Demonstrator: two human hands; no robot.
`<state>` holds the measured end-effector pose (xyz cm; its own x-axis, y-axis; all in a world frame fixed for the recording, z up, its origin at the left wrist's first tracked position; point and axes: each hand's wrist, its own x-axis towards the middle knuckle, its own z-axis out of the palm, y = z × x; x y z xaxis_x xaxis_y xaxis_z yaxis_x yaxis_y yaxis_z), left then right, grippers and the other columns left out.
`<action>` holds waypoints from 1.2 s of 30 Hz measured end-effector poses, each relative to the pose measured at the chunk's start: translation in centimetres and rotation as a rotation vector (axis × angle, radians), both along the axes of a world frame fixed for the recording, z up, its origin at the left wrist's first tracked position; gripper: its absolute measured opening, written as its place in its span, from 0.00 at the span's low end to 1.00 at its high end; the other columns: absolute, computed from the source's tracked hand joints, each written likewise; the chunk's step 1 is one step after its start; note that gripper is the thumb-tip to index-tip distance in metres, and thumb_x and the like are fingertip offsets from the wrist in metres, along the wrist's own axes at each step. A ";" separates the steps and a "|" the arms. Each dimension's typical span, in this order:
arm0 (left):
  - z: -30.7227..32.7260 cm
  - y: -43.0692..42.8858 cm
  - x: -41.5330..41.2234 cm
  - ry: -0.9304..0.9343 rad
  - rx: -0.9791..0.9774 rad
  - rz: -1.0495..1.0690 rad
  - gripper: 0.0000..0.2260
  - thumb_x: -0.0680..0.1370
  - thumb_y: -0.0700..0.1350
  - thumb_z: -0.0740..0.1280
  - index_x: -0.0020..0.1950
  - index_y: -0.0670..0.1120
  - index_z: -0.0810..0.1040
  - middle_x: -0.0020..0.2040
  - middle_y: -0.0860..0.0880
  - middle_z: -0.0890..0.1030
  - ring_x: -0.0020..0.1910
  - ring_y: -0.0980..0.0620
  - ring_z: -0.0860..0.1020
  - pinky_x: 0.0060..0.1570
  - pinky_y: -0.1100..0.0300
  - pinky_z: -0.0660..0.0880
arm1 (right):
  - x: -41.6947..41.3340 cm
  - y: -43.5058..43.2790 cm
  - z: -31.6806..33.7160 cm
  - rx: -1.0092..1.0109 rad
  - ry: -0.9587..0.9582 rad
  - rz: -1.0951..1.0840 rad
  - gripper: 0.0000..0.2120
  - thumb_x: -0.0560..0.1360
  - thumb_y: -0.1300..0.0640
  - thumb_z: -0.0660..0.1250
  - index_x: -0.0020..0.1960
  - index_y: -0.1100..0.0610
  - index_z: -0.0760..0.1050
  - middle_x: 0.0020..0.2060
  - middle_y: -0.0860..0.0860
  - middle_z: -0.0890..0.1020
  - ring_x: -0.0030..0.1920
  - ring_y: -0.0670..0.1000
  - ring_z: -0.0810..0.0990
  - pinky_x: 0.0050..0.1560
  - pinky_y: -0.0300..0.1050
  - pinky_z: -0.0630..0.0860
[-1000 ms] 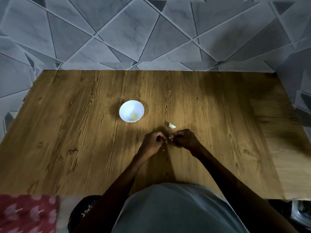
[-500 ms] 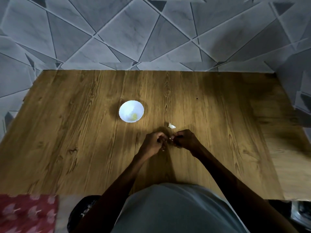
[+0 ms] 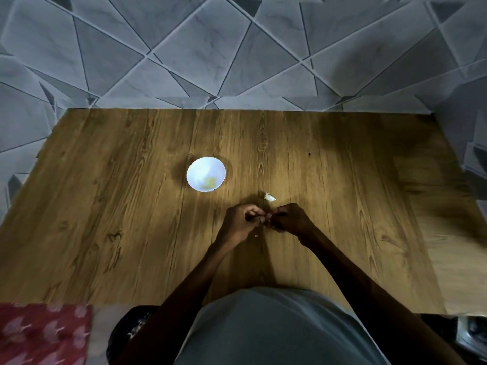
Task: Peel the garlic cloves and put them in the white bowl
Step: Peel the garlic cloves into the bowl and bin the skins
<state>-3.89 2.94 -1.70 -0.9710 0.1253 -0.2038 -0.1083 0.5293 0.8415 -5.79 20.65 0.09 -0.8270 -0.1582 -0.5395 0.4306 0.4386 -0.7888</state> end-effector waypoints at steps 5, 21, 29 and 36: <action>-0.1 -0.3 0.2 0.031 0.022 0.040 0.04 0.73 0.45 0.74 0.47 0.47 0.85 0.42 0.54 0.84 0.44 0.59 0.81 0.44 0.64 0.76 | 0.3 -0.5 0.1 -0.097 -0.032 0.004 0.09 0.77 0.58 0.70 0.49 0.64 0.82 0.34 0.51 0.83 0.32 0.41 0.79 0.31 0.33 0.73; -1.9 -3.9 -0.8 0.106 -0.144 0.243 0.02 0.73 0.40 0.74 0.43 0.46 0.85 0.40 0.54 0.84 0.41 0.60 0.81 0.48 0.61 0.78 | 0.3 -0.6 -0.2 -0.177 -0.028 -0.141 0.04 0.76 0.61 0.70 0.47 0.61 0.83 0.40 0.53 0.86 0.38 0.46 0.83 0.38 0.38 0.78; -2.4 -4.2 -0.9 0.092 -0.138 0.257 0.05 0.71 0.39 0.74 0.43 0.47 0.83 0.40 0.54 0.83 0.41 0.58 0.80 0.46 0.59 0.79 | 0.8 0.6 -0.7 -0.243 0.033 -0.138 0.08 0.78 0.69 0.65 0.53 0.66 0.81 0.48 0.57 0.85 0.48 0.53 0.85 0.43 0.41 0.81; -0.3 -2.2 0.8 0.024 0.070 0.193 0.04 0.76 0.39 0.71 0.49 0.45 0.83 0.39 0.52 0.84 0.36 0.60 0.80 0.40 0.68 0.75 | 1.2 0.5 0.2 -0.273 0.103 -0.160 0.09 0.73 0.65 0.73 0.53 0.65 0.80 0.46 0.59 0.85 0.46 0.55 0.86 0.42 0.44 0.82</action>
